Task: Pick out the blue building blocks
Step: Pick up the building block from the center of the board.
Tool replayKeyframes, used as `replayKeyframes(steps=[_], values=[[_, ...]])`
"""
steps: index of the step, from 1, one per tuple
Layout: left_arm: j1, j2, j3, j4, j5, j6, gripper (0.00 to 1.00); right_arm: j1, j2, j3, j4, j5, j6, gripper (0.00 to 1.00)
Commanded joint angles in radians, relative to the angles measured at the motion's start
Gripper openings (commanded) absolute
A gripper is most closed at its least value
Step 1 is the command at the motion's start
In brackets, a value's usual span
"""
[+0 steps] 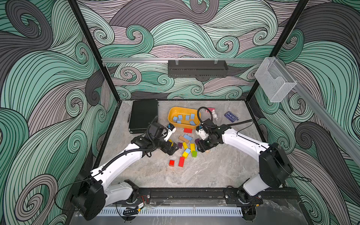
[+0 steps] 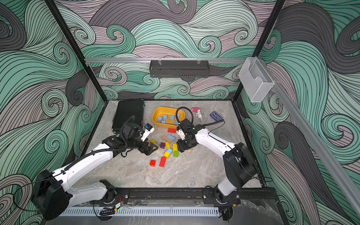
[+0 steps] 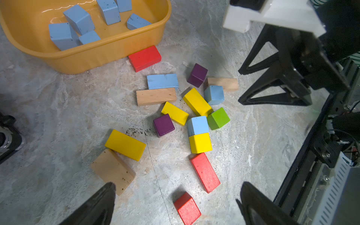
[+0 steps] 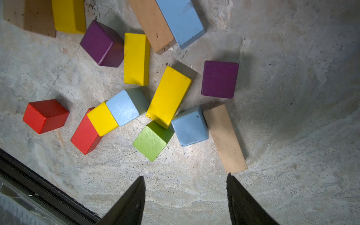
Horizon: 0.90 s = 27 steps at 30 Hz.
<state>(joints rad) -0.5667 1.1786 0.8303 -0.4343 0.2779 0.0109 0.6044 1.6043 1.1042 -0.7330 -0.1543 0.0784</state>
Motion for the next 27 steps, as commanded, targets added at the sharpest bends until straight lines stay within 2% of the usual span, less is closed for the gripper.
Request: replayKeyframes(steps=[1,12,27], values=[[-0.011,-0.038,-0.023,0.04,0.027,0.004,0.99,0.012,0.034,0.035,0.004,0.038,-0.025,0.65],[-0.037,-0.133,-0.143,0.164,0.007,0.046,0.99,0.035,0.133,0.069,0.014,0.086,-0.045,0.61],[-0.044,-0.146,-0.165,0.18,-0.016,0.08,0.99,0.049,0.216,0.106,0.052,0.123,-0.041,0.54]])
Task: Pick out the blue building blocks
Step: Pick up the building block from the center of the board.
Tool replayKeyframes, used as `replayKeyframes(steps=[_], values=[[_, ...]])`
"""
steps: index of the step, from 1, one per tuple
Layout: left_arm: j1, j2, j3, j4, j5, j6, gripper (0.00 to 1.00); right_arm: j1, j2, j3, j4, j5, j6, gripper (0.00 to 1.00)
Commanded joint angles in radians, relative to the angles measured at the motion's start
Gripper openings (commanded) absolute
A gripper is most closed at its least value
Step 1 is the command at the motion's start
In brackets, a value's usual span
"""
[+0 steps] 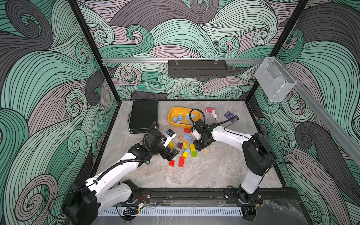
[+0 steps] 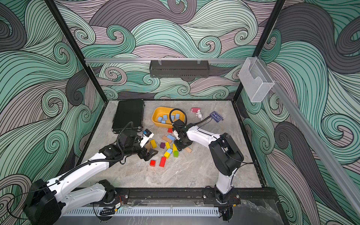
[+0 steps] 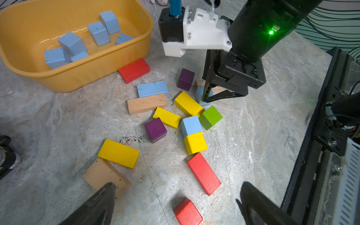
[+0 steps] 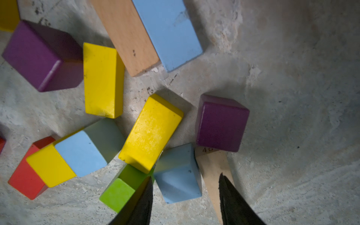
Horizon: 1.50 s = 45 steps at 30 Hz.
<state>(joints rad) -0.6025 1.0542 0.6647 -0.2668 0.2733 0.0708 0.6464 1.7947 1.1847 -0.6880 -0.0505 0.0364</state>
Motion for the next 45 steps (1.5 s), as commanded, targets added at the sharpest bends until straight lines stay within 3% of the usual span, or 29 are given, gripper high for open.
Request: replayKeyframes(steps=[1,15,30,42,45], values=[[-0.007,-0.023,0.0,0.009,-0.013,0.023,0.99,0.009,0.03,0.026,0.01,0.018,0.003,0.54],[-0.008,-0.047,-0.004,0.01,-0.041,0.039,0.99,0.024,0.055,0.023,0.016,0.034,0.014,0.43],[-0.008,-0.083,-0.006,0.014,-0.087,0.037,0.99,0.032,-0.018,-0.016,0.012,0.051,0.028,0.27],[-0.008,-0.115,0.02,0.011,-0.115,0.041,0.99,0.033,-0.136,-0.009,-0.027,0.036,0.048,0.0],[-0.009,-0.129,0.04,0.016,-0.136,0.042,0.99,0.033,-0.177,0.008,-0.043,0.039,0.051,0.0]])
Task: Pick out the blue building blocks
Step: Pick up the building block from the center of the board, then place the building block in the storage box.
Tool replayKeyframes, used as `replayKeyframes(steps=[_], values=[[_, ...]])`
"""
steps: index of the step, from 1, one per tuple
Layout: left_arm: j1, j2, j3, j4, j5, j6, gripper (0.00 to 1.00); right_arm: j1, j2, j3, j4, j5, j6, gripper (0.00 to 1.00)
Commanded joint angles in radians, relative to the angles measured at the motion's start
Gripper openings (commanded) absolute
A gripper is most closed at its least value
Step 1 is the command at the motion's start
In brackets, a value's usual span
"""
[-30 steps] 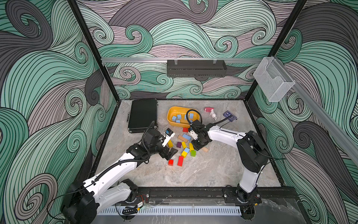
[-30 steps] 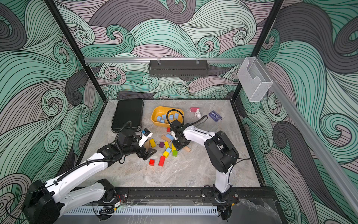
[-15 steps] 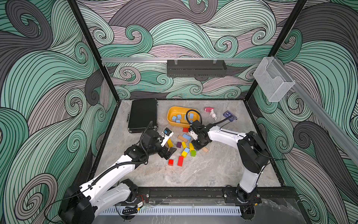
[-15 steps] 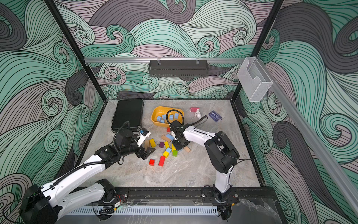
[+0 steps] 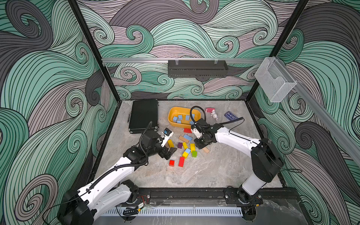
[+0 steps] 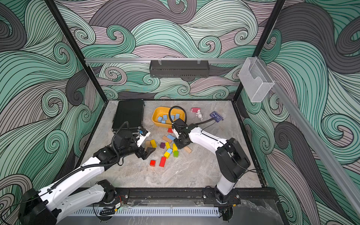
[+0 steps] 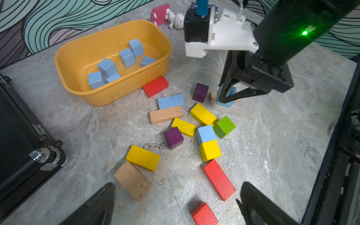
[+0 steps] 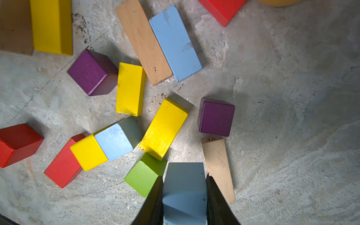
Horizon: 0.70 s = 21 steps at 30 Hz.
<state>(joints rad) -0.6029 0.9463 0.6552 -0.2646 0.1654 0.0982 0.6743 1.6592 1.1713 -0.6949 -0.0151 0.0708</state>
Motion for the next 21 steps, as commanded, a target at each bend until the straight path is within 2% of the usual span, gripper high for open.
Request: replayKeyframes(steps=[1,10,21], values=[[-0.009,-0.025,0.053,0.022,-0.036,0.019,0.99,0.005,-0.057,0.026,-0.038,0.007,0.021,0.0],[-0.008,-0.032,0.106,0.088,-0.127,0.026,0.99,0.004,-0.127,0.11,-0.039,0.045,0.053,0.0],[0.0,0.062,0.215,0.097,-0.205,0.111,0.99,0.002,-0.022,0.311,-0.027,0.041,0.037,0.0]])
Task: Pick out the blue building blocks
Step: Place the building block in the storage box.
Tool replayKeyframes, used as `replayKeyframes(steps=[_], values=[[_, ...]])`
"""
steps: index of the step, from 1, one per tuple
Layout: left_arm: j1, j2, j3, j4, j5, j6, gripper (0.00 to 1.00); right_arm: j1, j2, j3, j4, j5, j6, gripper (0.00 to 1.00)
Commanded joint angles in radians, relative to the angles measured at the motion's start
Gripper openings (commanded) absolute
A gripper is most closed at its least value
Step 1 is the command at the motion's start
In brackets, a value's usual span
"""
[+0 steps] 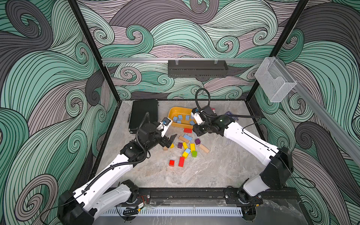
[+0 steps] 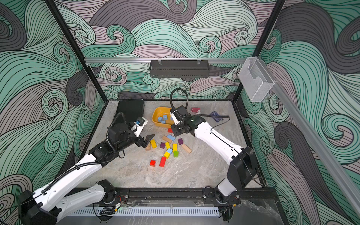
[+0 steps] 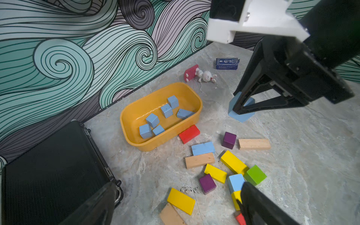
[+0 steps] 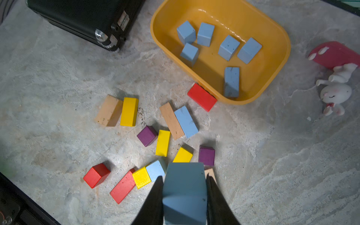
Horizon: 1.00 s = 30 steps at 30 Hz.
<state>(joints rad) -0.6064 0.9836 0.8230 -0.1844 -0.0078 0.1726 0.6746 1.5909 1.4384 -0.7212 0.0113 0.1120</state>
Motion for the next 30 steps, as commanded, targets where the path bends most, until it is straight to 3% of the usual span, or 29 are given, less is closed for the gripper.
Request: replayKeyframes(steps=[1,15,30], values=[[0.006,0.033,0.053,0.021,-0.031,0.038,0.99,0.001,0.064,0.063,-0.001,0.019,-0.006,0.0],[0.093,0.198,0.115,0.088,0.041,-0.014,0.99,-0.041,0.33,0.335,-0.015,0.107,-0.014,0.0],[0.175,0.411,0.182,0.151,0.095,-0.074,0.99,-0.157,0.551,0.486,-0.017,0.109,-0.032,0.0]])
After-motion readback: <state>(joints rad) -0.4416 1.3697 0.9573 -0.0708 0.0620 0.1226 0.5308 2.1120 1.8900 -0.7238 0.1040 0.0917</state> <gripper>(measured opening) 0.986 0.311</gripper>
